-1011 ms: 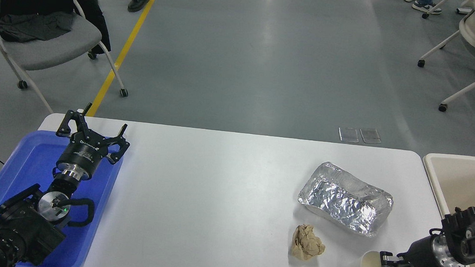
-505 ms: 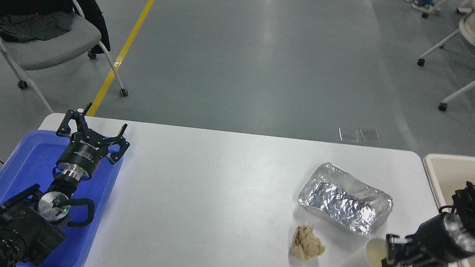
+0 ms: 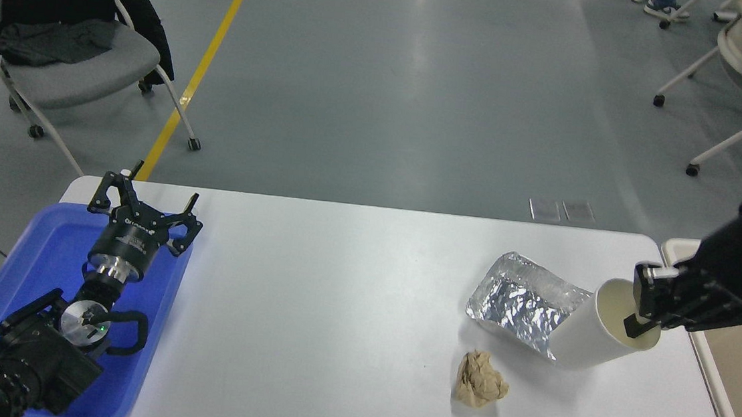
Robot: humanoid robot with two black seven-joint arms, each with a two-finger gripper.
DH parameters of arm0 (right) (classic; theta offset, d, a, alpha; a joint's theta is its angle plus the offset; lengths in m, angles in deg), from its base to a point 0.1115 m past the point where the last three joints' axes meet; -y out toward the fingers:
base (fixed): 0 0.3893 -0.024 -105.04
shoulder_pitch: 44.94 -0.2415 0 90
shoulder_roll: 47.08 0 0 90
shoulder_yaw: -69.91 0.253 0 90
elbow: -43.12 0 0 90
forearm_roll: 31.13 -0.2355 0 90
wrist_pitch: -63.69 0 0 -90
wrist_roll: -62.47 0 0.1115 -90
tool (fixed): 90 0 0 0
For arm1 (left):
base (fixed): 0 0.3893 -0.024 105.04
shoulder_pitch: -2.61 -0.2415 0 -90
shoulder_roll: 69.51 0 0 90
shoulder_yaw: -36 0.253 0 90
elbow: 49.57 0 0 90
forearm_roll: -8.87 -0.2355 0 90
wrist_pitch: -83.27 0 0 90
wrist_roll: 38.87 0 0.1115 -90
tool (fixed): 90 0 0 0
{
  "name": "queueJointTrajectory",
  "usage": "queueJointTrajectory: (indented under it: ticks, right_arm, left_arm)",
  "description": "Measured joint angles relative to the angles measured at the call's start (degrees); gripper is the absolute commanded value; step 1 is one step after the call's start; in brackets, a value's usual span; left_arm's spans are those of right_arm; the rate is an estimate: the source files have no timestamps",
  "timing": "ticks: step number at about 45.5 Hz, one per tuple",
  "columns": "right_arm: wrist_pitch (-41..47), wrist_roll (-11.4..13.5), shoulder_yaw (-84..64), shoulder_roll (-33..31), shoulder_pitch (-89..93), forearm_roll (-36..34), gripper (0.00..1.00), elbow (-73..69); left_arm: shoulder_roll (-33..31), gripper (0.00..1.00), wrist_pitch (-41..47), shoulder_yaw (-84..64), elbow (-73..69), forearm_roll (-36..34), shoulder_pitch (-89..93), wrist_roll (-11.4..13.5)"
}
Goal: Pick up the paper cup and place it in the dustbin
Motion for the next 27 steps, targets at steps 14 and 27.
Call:
queueJointTrajectory:
  ticks: [14, 27]
  right_arm:
    - [0.71, 0.07, -0.87, 0.05, -9.96, 0.76, 0.0, -0.57]
    - [0.85, 0.08, -3.87, -1.16, -11.25, 1.17, 0.0, -0.07]
  left_arm:
    - [0.0, 1.0, 0.0, 0.0, -0.01, 0.0, 0.0, 0.0]
    - [0.0, 1.0, 0.0, 0.0, 0.0, 0.0, 0.0, 0.01]
